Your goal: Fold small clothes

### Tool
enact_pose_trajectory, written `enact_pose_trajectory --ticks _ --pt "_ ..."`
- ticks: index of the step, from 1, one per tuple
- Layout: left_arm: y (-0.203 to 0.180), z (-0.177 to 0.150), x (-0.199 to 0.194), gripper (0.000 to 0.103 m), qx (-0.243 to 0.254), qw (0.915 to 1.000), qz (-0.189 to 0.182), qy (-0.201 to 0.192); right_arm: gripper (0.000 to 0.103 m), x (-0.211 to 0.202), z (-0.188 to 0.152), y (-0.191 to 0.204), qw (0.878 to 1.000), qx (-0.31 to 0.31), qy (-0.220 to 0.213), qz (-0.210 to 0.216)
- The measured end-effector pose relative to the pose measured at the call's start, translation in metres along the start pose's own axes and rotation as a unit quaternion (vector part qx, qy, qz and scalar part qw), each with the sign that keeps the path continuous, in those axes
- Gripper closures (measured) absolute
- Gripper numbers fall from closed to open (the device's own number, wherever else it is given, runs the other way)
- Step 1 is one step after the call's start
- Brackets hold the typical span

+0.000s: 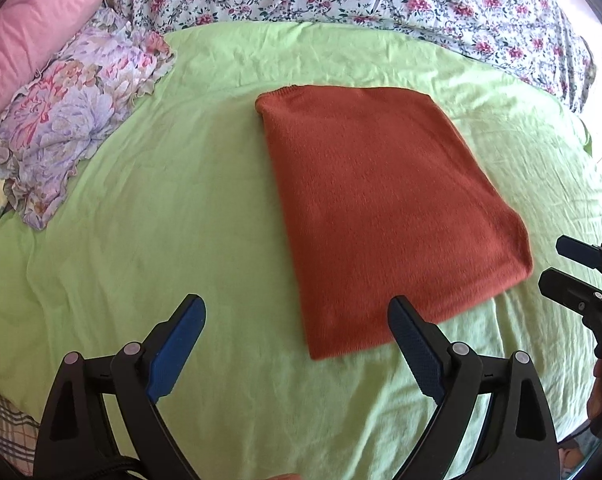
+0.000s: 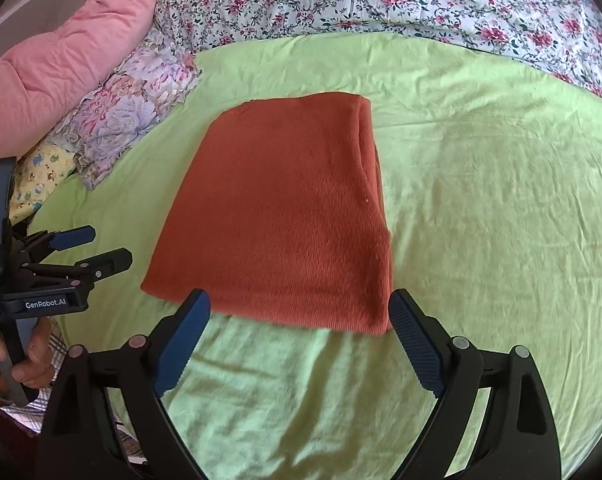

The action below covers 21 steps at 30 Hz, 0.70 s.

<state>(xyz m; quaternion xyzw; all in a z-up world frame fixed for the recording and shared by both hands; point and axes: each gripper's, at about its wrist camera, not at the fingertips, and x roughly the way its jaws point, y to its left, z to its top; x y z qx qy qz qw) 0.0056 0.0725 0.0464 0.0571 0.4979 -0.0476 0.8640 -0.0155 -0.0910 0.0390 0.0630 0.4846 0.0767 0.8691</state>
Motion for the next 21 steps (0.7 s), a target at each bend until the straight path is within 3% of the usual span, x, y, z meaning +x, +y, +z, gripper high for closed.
enact_pose_trajectory --ticks 21 --pt "-0.022 0.026 0.011 0.010 0.000 0.9998 0.020 0.001 0.012 0.017 0.035 -0.019 0.999 -0.001 0.005 0.041"
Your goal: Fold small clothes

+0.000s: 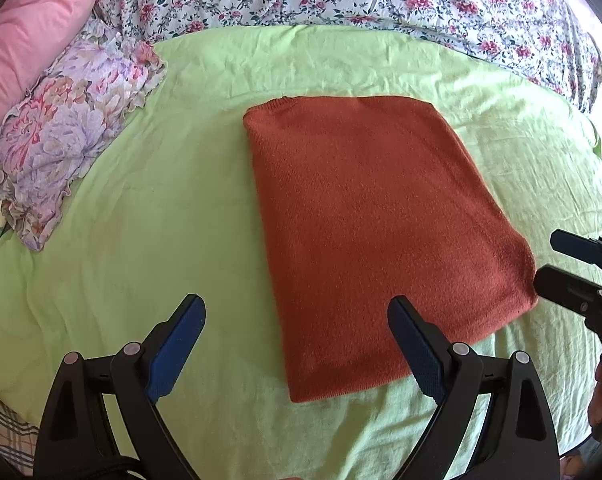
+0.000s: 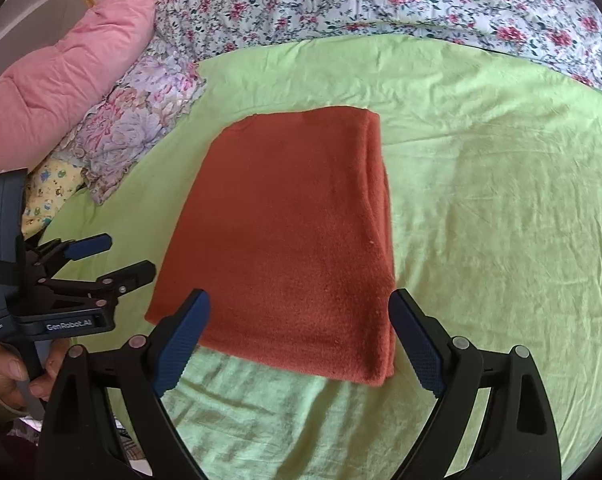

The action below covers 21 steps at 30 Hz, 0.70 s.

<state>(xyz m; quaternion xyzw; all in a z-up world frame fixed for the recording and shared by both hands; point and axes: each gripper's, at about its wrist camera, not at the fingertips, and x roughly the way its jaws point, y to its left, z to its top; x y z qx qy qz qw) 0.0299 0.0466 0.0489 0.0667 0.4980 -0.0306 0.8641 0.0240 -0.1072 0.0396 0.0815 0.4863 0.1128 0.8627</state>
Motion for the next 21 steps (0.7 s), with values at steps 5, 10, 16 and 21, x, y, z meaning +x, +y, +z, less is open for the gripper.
enact_pose_trajectory --ticks 5,10,16,21 --pt "0.000 0.004 0.001 0.010 -0.007 1.0000 0.006 0.001 0.012 0.006 0.004 0.006 1.000 -0.018 0.009 0.006" --pt "0.000 0.007 0.004 0.010 -0.011 0.9999 0.004 0.004 0.012 0.011 0.007 0.008 1.000 -0.026 0.011 0.005" --pt "-0.005 0.012 0.003 0.010 -0.009 0.9999 0.009 0.001 0.012 0.016 0.016 0.002 1.000 -0.018 0.008 0.004" --pt "-0.008 0.016 0.001 0.009 -0.006 0.9999 0.011 -0.001 0.012 0.019 0.022 0.000 1.000 -0.020 0.009 0.007"
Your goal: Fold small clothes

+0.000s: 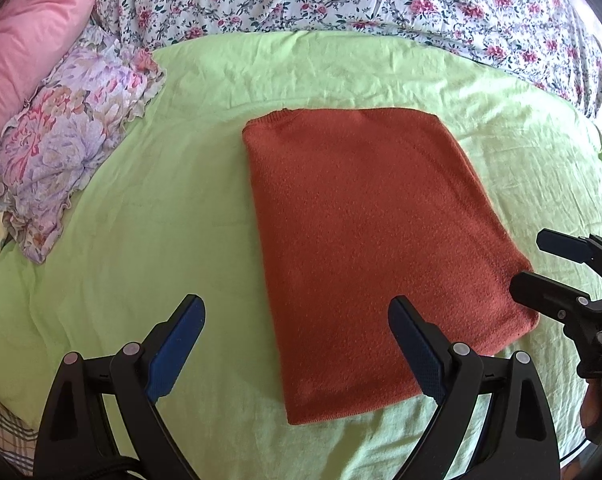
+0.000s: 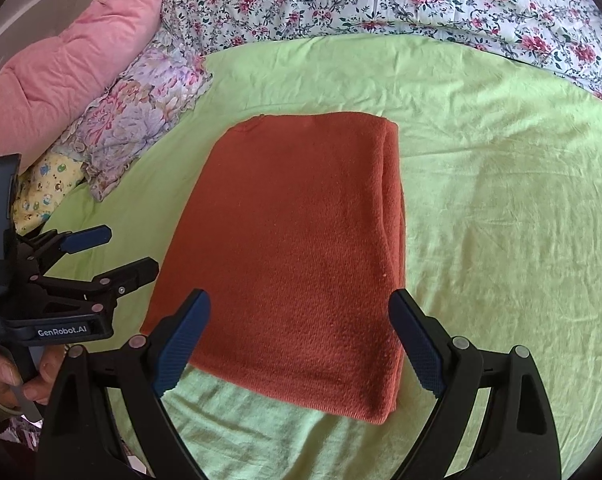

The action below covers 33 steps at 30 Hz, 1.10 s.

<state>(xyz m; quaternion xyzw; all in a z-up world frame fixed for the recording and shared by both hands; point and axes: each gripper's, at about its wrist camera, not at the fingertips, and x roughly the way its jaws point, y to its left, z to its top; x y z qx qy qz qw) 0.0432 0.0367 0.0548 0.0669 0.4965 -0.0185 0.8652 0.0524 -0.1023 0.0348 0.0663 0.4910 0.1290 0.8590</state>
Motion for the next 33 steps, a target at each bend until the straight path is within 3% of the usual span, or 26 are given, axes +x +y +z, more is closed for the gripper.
enact_pose_trajectory --ticks 33 --pt "-0.0039 0.0008 -0.0027 0.009 0.006 0.9999 0.004 -0.009 0.012 0.0008 0.0064 0.0013 1.000 -0.007 -0.009 0.009"
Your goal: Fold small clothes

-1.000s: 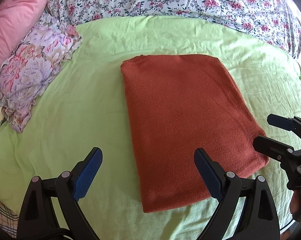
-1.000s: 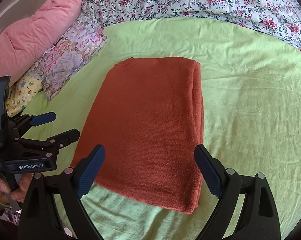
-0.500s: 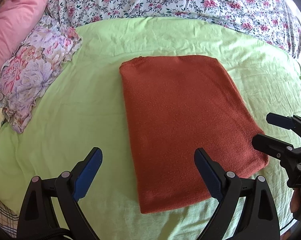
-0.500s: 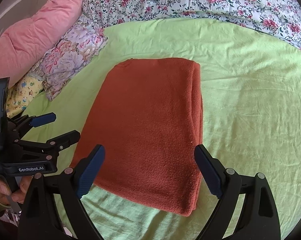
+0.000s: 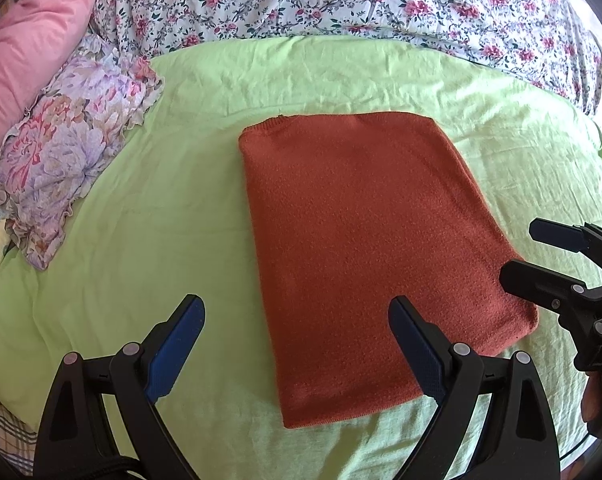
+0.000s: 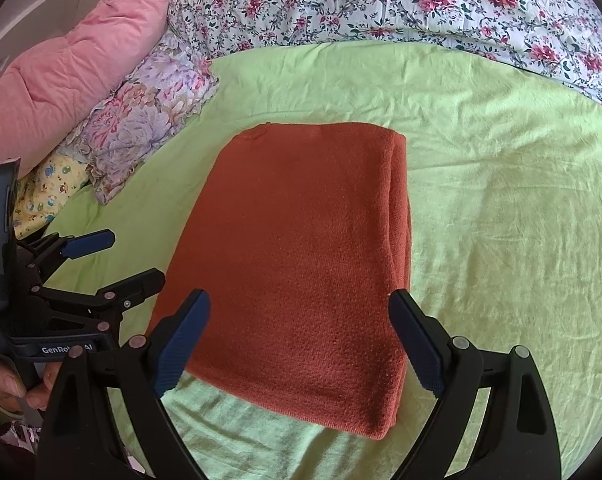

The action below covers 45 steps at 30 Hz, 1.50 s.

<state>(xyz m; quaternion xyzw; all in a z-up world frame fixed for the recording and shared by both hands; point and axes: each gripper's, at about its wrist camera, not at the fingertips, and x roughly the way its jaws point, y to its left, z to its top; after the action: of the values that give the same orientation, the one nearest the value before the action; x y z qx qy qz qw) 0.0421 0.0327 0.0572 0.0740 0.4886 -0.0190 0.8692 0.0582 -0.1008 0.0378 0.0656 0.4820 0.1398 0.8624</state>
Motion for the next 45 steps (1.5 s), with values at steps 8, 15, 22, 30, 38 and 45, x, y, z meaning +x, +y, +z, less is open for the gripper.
enact_pose_trajectory --ticks 8,15,22,30,38,45 --pt "0.000 0.002 -0.001 0.009 0.002 1.0000 -0.002 0.000 0.012 0.002 0.004 0.003 1.000 -0.005 -0.001 0.001" --pt "-0.001 0.002 -0.001 0.009 0.002 1.0000 -0.004 -0.001 0.012 0.003 0.004 0.004 1.000 -0.003 0.000 0.001" --pt "-0.003 0.004 -0.001 0.009 0.003 1.0000 -0.006 -0.002 0.012 0.003 0.004 0.004 1.000 -0.004 -0.001 0.000" --pt "-0.004 0.006 0.002 0.009 0.001 1.0000 -0.007 -0.001 0.012 0.006 0.008 0.005 1.000 -0.002 -0.003 0.001" --pt "-0.004 0.009 0.004 0.009 -0.001 1.0000 -0.006 -0.002 0.012 0.006 0.009 0.002 1.000 -0.002 -0.003 0.003" --pt "-0.004 0.011 0.006 0.009 -0.005 1.0000 -0.007 -0.001 0.012 0.009 0.014 0.000 1.000 -0.006 -0.003 0.005"
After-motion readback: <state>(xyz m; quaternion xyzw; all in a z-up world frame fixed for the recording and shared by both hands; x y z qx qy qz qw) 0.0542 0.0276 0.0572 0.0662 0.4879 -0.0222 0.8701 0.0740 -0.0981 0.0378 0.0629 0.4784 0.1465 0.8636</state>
